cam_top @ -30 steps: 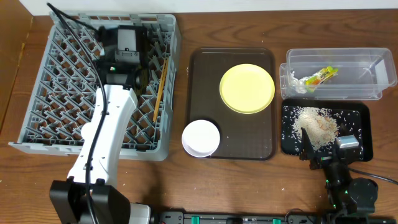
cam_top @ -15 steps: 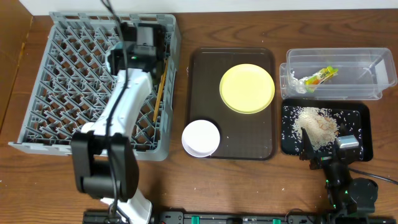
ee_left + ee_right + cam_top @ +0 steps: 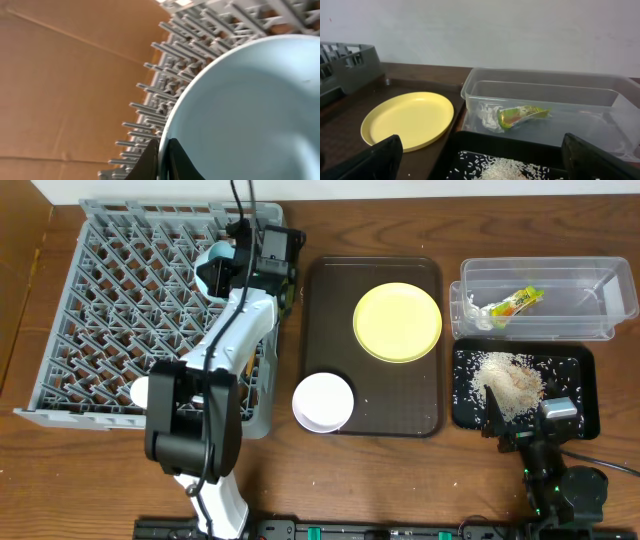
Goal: Sort waste into correct bins and load items into the dishwasher
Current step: 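Lift the blue bowl and stand it upright in the dish rack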
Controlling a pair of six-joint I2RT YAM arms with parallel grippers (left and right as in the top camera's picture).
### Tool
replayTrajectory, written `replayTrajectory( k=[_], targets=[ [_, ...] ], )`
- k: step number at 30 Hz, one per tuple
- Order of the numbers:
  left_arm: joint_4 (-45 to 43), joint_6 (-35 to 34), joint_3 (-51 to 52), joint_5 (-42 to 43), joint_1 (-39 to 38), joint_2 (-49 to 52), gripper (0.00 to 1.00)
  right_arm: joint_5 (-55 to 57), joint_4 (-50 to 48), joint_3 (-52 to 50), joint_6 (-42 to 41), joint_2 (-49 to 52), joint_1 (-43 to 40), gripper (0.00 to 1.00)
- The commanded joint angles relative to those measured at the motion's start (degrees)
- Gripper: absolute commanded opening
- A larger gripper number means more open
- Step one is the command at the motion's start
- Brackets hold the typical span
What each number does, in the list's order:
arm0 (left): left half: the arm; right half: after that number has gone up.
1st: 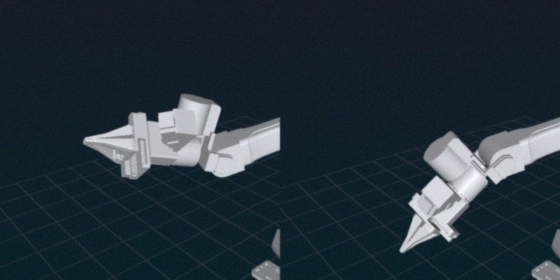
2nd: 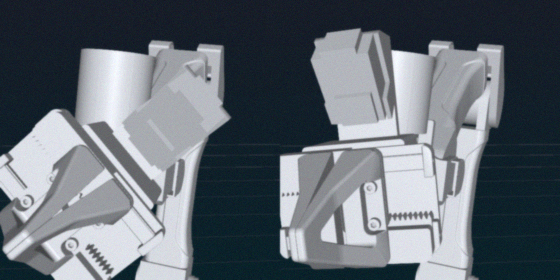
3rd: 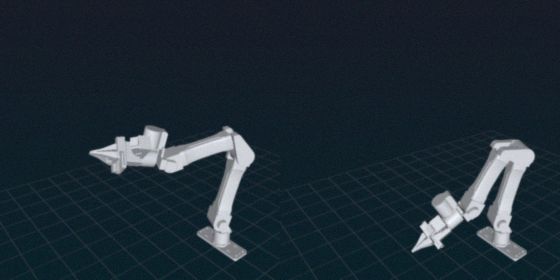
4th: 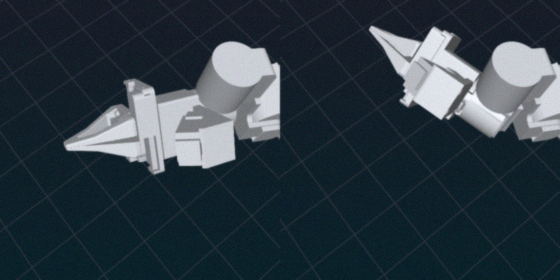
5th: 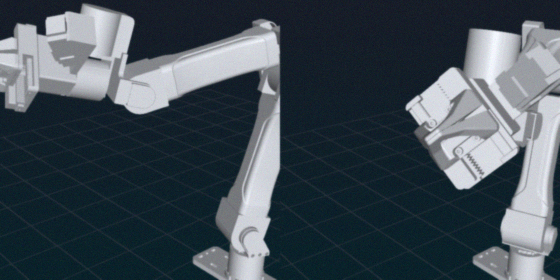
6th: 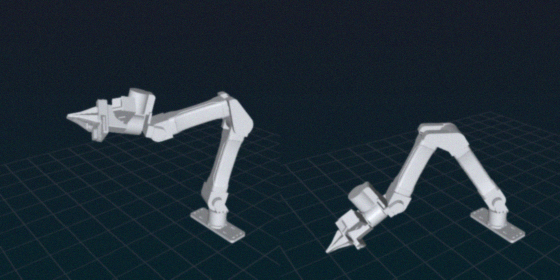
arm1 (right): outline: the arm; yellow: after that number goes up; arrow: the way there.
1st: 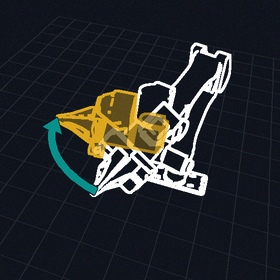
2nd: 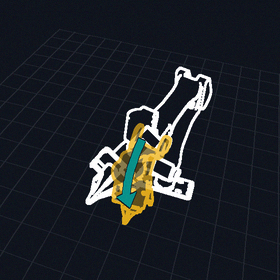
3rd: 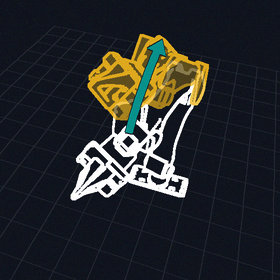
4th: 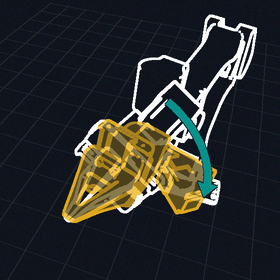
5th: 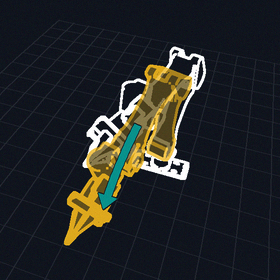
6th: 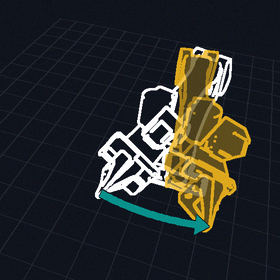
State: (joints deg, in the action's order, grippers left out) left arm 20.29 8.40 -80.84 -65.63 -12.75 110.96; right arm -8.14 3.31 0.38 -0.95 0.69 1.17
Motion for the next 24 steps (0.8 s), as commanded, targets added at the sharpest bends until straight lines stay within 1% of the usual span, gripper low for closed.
replayTrajectory(
  k=[1,4,15,17,20,24],
  targets=[
    [-0.59,1.09,0.15,-6.84,-0.81,1.14,0.08,-0.26,0.17,-0.07,0.37,-0.31,-0.46,0.99],
    [-2.08,2.56,0.15,-10.29,-0.83,1.14,0.08,-0.26,0.17,-0.07,0.37,-0.31,-0.46,0.99],
    [-1.40,2.91,0.17,-8.83,-2.56,1.16,0.08,-0.26,0.17,-0.07,0.37,-0.31,-0.46,0.99],
    [0.09,1.70,0.17,-7.48,-2.99,1.18,0.08,-0.26,0.17,-0.07,0.37,-0.31,-0.46,0.99],
    [2.73,-2.34,0.70,-6.95,-3.08,1.49,0.08,-0.26,0.17,-0.07,0.37,-0.31,-0.46,0.99],
    [3.58,-2.71,1.95,-7.02,-3.10,2.38,0.08,-0.26,0.17,-0.07,0.37,-0.31,-0.46,0.99]
  ],
)
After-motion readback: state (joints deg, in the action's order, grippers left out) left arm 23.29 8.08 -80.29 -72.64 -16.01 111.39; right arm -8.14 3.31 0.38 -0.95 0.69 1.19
